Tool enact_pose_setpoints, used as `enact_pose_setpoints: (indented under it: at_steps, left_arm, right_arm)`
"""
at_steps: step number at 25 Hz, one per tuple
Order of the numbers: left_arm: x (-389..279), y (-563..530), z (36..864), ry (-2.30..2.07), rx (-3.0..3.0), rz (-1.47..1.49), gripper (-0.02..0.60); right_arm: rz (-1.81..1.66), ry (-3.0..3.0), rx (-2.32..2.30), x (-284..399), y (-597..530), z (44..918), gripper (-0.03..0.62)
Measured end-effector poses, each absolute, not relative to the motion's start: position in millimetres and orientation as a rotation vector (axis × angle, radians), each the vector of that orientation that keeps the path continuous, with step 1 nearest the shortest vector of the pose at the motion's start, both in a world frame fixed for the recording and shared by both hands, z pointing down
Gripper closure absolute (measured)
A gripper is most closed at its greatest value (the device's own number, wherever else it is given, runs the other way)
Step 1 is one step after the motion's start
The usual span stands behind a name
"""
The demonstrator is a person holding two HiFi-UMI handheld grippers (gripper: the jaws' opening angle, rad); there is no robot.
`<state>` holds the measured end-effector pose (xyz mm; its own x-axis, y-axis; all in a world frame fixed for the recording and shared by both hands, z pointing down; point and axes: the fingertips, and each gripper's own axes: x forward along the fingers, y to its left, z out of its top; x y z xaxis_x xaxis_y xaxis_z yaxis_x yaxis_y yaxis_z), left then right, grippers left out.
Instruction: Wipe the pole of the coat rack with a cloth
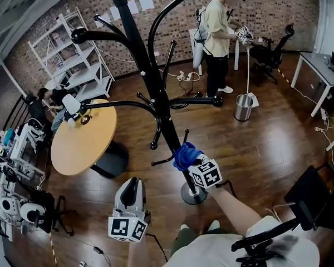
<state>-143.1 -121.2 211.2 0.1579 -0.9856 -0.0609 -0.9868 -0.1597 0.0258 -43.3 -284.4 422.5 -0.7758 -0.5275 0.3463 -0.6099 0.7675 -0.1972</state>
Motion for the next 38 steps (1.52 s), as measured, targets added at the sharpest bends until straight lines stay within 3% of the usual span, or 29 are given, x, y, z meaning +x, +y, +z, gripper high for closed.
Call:
enact_pose_setpoints:
  at_steps: [6,13,17,32,38]
  left_arm:
    - [-126,-131,204,1.975,-2.385,0.099,0.520]
    - [-121,-137,220,1.965,-2.417,0.106,0.520]
    - [-106,-135,210,1.831,-2.504,0.153,0.520]
    - [-151,-108,235,1.749,-2.604,0.144,0.520]
    - [-150,-119,306,1.767,-2.538,0.192,0.520]
  right_arm:
    - [0.436,-2.740,0.877,-43,-281,408,0.491]
    - [0.044,-3.087,0.952,-8,-217,244,0.491]
    - [-0.046,-3.136,0.978,2,-179,208,0.491]
    - [-0.005,-3.047,1.172,-23,-134,229,0.491]
    - [-0.009,-3.096,1.074,-19,-121,304,0.491]
